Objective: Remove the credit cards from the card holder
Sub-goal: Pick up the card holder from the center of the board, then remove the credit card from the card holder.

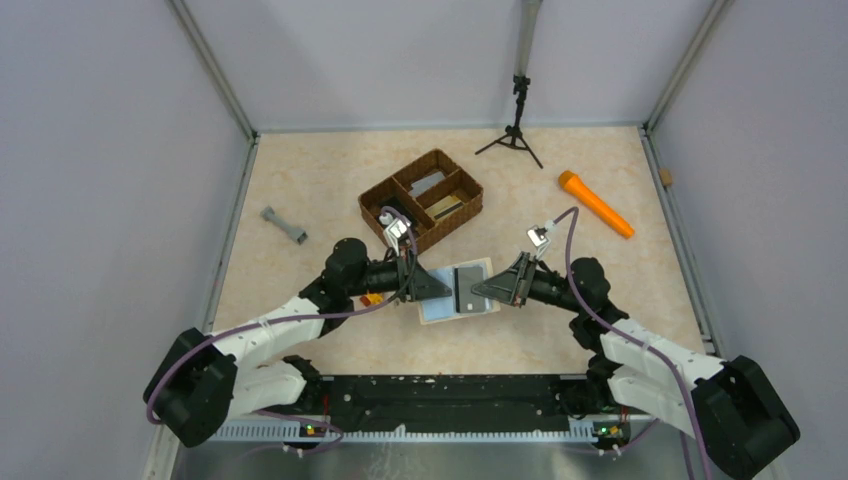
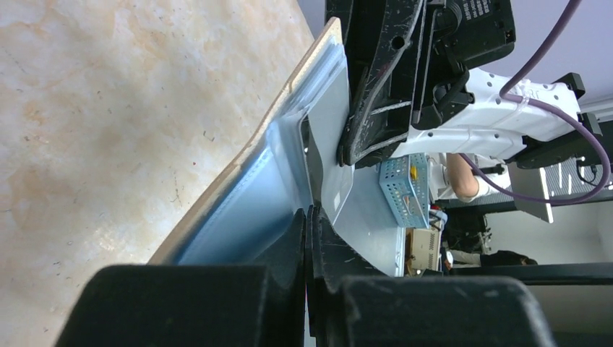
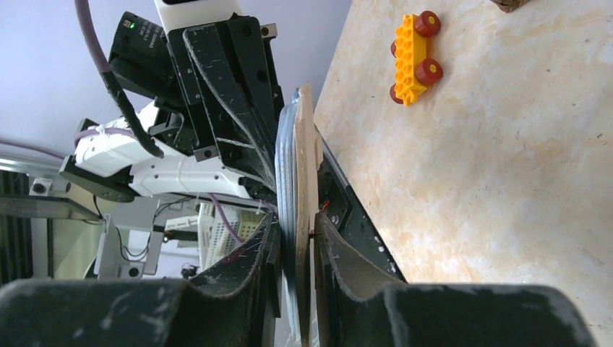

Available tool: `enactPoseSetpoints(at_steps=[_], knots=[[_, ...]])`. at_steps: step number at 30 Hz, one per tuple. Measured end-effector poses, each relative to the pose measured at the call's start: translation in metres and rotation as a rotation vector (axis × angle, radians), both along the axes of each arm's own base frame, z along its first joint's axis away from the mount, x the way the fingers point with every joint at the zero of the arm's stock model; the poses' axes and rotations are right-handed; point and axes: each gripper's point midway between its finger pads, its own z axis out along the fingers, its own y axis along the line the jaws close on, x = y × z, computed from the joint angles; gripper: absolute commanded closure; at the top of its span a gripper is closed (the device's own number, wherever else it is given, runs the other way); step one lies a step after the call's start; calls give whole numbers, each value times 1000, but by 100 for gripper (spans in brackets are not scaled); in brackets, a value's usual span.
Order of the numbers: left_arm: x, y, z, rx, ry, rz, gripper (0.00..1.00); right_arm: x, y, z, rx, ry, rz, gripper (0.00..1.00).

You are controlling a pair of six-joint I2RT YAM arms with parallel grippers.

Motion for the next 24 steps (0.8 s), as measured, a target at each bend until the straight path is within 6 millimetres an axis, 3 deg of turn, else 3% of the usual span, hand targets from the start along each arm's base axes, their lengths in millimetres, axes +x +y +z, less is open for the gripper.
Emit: enactPoseSetpoints(at_steps=[3, 6, 8, 24], knots=[[1, 2, -2, 4, 6, 7, 100, 1, -1, 0, 0, 1, -5, 95], [0, 2, -2, 5, 9, 1, 75, 1, -1, 0, 1, 3, -5, 97], [-1, 2, -3, 4, 15, -10, 68, 1, -1, 1, 4, 5, -5, 97], [-5, -16, -10, -42, 93, -91, 72, 2, 0, -5, 1, 22, -1, 99]])
